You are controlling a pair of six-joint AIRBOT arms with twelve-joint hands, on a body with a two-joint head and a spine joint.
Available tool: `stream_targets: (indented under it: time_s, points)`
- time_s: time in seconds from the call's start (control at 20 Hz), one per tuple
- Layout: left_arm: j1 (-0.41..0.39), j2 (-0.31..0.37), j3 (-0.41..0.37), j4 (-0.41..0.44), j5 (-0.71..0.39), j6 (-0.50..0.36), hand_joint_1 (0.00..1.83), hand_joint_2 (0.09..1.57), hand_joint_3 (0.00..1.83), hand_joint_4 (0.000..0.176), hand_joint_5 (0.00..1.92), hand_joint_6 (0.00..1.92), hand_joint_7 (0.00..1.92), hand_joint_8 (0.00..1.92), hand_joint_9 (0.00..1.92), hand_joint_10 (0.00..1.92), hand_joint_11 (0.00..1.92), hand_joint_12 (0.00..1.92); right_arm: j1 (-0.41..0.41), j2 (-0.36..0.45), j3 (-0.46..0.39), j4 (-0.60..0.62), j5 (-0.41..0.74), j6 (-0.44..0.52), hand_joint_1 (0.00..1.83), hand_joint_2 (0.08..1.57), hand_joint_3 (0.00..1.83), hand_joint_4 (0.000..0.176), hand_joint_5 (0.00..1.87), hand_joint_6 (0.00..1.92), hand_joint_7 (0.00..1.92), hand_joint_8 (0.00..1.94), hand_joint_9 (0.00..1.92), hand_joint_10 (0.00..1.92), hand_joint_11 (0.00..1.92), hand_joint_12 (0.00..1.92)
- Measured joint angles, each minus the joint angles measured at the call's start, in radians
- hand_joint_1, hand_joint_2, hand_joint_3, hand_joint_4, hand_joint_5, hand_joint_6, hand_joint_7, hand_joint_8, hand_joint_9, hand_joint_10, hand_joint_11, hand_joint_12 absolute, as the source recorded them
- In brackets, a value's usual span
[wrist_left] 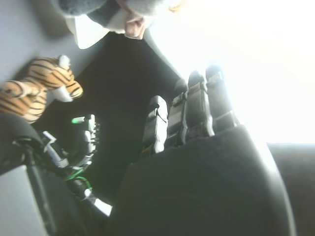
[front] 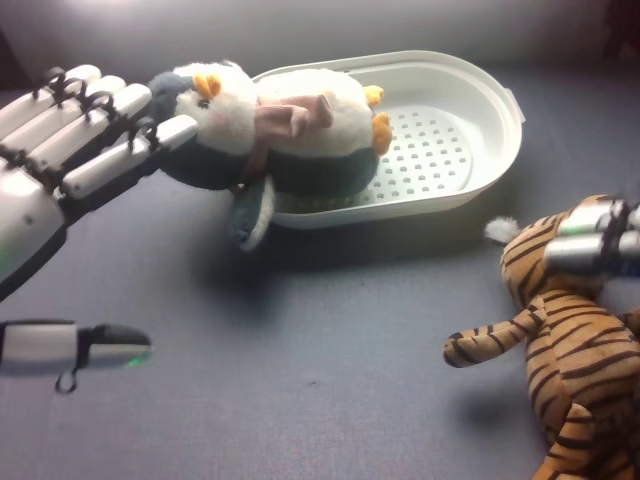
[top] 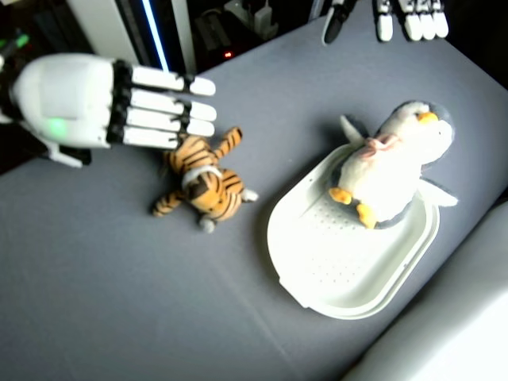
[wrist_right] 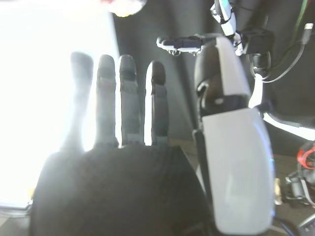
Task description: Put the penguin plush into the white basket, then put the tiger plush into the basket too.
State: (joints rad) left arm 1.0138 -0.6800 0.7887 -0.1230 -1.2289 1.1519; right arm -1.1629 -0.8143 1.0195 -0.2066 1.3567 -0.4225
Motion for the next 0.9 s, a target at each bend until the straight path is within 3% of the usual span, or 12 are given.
stream_targets:
  time_s: [0.1, 0.15, 0.35, 0.4, 0.45, 0.5, 0.55, 0.6, 0.65, 0.75, 0.85, 0.9]
  points:
    - [0.038, 0.001, -0.008, 0.005, -0.005, 0.0, 0.72, 0.78, 0.0, 0.131, 0.01, 0.0, 0.0, 0.0, 0.0, 0.0, 0.01, 0.01, 0.0, -0.004, 0.002, -0.006, -0.064, 0.0, 0.89, 1.14, 0.01, 0.161, 0.37, 0.0, 0.31, 0.0, 0.36, 0.0, 0.45, 0.04]
    - [0.054, 0.001, -0.014, 0.0, -0.006, -0.001, 0.73, 0.8, 0.0, 0.167, 0.0, 0.0, 0.0, 0.0, 0.0, 0.0, 0.0, 0.0, 0.0, -0.01, 0.012, -0.009, -0.109, 0.0, 0.93, 1.12, 0.0, 0.16, 0.38, 0.0, 0.32, 0.0, 0.37, 0.0, 0.46, 0.05]
    - [0.063, -0.016, -0.01, -0.024, -0.018, 0.0, 0.78, 0.81, 0.0, 0.176, 0.0, 0.0, 0.0, 0.0, 0.0, 0.0, 0.01, 0.0, 0.012, -0.055, 0.068, -0.011, -0.244, 0.0, 1.07, 1.07, 0.0, 0.14, 0.44, 0.0, 0.36, 0.0, 0.41, 0.01, 0.48, 0.08]
    - [0.062, -0.016, -0.01, -0.027, -0.018, 0.0, 0.79, 0.82, 0.0, 0.176, 0.0, 0.0, 0.0, 0.0, 0.0, 0.0, 0.03, 0.01, 0.027, -0.069, 0.082, -0.013, -0.274, 0.0, 1.15, 1.08, 0.0, 0.132, 0.42, 0.0, 0.36, 0.0, 0.47, 0.01, 0.42, 0.3]
    - [0.062, -0.016, -0.01, -0.028, -0.021, 0.0, 0.78, 0.82, 0.01, 0.176, 0.0, 0.0, 0.0, 0.0, 0.0, 0.0, 0.02, 0.01, 0.041, -0.082, 0.097, -0.015, -0.287, 0.0, 1.3, 1.08, 0.0, 0.086, 0.47, 0.0, 0.46, 0.01, 0.68, 0.02, 0.47, 0.59]
    - [0.063, -0.016, -0.008, -0.033, -0.023, -0.104, 0.76, 0.83, 0.01, 0.176, 0.0, 0.0, 0.0, 0.0, 0.0, 0.0, 0.01, 0.0, 0.065, -0.106, 0.122, -0.015, -0.307, 0.0, 1.52, 1.1, 0.01, 0.0, 0.73, 0.01, 0.84, 0.96, 0.86, 1.12, 0.83, 1.05]
    - [0.063, -0.019, -0.008, -0.032, -0.025, -0.105, 0.76, 0.83, 0.01, 0.176, 0.0, 0.0, 0.0, 0.0, 0.0, 0.0, 0.01, 0.0, 0.074, -0.113, 0.131, -0.015, -0.315, 0.0, 1.52, 1.1, 0.01, 0.0, 0.73, 0.01, 0.84, 0.96, 0.86, 1.12, 0.83, 1.05]
    - [0.063, -0.021, -0.008, -0.032, -0.025, -0.103, 0.77, 0.82, 0.0, 0.176, 0.0, 0.0, 0.0, 0.0, 0.0, 0.0, 0.0, 0.0, 0.09, -0.123, 0.143, -0.015, -0.329, -0.001, 1.28, 1.19, 0.01, 0.0, 0.76, 1.0, 0.8, 1.24, 0.89, 1.25, 0.91, 1.23]
    - [0.066, -0.023, -0.007, -0.034, -0.026, -0.103, 0.78, 0.82, 0.0, 0.176, 0.0, 0.0, 0.0, 0.0, 0.0, 0.0, 0.0, 0.0, 0.107, -0.137, 0.162, -0.016, -0.344, -0.001, 1.34, 1.19, 0.0, 0.0, 0.82, 1.0, 0.73, 1.38, 0.86, 1.4, 0.79, 1.28]
    - [0.074, -0.031, -0.004, -0.045, -0.029, -0.103, 0.79, 0.83, 0.01, 0.176, 0.0, 0.0, 0.0, 0.0, 0.0, 0.0, 0.0, 0.0, 0.122, -0.154, 0.185, -0.007, -0.358, 0.0, 1.46, 1.18, 0.01, 0.0, 0.79, 1.26, 0.69, 1.32, 0.84, 1.29, 0.7, 1.52]
    - [0.093, -0.035, -0.004, -0.054, -0.029, -0.103, 0.78, 0.83, 0.01, 0.176, 0.0, 0.0, 0.0, 0.0, 0.0, 0.0, 0.0, 0.0, 0.137, -0.139, 0.177, 0.0, -0.351, 0.0, 1.48, 1.2, 0.0, 0.0, 0.82, 1.25, 0.66, 1.23, 0.76, 1.41, 0.65, 1.65]
    - [0.102, -0.035, -0.004, -0.058, -0.03, -0.103, 0.78, 0.84, 0.01, 0.176, 0.0, 0.0, 0.0, 0.0, 0.0, 0.0, 0.0, 0.0, 0.15, -0.121, 0.164, -0.007, -0.343, -0.002, 1.36, 1.23, 0.0, 0.0, 0.81, 1.3, 0.63, 1.28, 0.74, 1.49, 0.64, 1.46]
